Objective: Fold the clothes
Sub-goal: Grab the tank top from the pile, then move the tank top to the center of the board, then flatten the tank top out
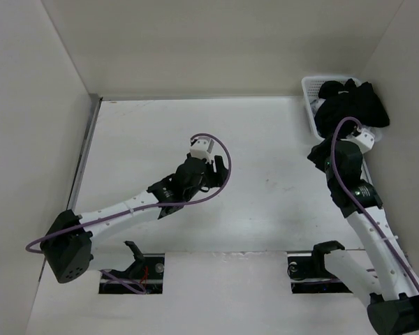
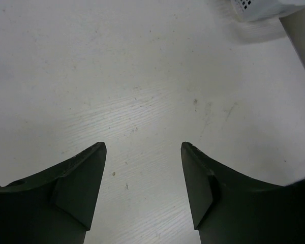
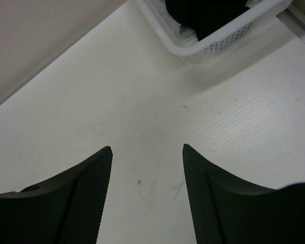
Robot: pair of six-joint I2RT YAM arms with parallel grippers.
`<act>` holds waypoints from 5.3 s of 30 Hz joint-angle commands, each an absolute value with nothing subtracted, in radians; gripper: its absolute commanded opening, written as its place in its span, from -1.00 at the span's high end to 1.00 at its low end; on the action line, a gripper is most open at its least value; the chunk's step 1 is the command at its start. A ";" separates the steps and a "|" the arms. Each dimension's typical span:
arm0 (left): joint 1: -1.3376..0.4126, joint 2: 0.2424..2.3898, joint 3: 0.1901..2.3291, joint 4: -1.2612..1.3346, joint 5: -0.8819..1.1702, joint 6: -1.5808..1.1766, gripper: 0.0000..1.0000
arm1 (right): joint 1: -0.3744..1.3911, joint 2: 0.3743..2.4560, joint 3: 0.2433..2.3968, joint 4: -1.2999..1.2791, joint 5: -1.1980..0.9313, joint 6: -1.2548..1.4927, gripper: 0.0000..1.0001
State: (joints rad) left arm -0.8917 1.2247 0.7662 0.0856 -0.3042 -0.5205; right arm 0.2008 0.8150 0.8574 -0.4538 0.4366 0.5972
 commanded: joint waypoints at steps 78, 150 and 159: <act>-0.436 0.966 0.518 0.187 -0.172 -0.778 0.09 | 0.389 1.559 1.161 0.130 0.024 0.716 0.17; -0.866 1.077 0.772 0.003 -0.394 -0.816 0.99 | 0.436 0.904 0.377 -0.107 0.318 0.796 -0.02; -0.581 0.822 0.805 -0.063 -0.400 -0.770 0.98 | 0.545 0.972 0.466 -0.193 0.316 0.761 -0.21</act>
